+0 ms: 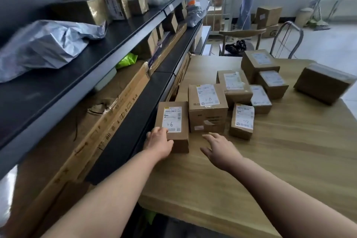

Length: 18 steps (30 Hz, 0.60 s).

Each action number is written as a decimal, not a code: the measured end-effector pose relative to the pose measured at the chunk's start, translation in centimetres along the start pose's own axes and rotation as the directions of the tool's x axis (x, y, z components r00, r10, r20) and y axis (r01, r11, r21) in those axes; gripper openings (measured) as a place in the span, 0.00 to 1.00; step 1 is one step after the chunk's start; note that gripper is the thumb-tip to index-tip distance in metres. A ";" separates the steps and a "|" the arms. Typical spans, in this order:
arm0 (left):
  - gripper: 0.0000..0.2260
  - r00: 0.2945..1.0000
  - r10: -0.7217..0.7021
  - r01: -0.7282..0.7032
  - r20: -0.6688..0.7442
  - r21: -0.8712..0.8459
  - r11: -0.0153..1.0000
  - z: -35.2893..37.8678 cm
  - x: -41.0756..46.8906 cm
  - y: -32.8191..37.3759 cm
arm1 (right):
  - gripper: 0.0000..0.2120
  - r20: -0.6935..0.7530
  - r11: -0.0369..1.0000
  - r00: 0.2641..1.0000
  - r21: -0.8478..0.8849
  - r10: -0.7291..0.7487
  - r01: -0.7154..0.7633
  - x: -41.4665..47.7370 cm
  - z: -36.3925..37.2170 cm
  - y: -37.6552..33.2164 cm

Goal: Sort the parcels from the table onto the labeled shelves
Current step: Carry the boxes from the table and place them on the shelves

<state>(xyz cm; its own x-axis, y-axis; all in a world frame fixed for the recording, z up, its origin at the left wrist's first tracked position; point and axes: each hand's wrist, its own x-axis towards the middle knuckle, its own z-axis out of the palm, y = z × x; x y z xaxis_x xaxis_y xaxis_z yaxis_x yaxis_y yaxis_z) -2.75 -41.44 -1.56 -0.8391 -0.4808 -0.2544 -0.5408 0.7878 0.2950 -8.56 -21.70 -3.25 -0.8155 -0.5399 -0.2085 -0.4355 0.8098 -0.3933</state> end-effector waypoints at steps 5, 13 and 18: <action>0.21 1.000 -0.026 0.026 0.004 -0.038 0.999 0.0 4.8 -1.3 | 0.23 0.029 0.996 0.998 0.074 -0.051 0.049 5.0 1.2 -3.1; 0.28 0.996 -0.048 0.055 0.070 -0.101 0.993 1.6 7.6 -2.0 | 0.20 0.066 0.992 0.997 0.124 -0.037 0.029 8.1 2.9 -3.5; 0.29 0.994 -0.081 0.090 0.072 -0.149 0.985 1.7 6.7 -1.9 | 0.19 0.035 0.983 0.998 0.180 -0.049 0.042 7.0 3.5 -2.5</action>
<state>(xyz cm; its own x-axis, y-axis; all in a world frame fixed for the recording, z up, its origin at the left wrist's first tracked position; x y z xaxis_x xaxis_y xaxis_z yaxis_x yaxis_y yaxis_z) -7.24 -45.52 -5.39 -0.7865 -0.5138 -0.3427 -0.6171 0.6748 0.4047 -11.88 -28.32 -6.86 -0.7795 -0.5866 -0.2198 -0.3938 0.7318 -0.5563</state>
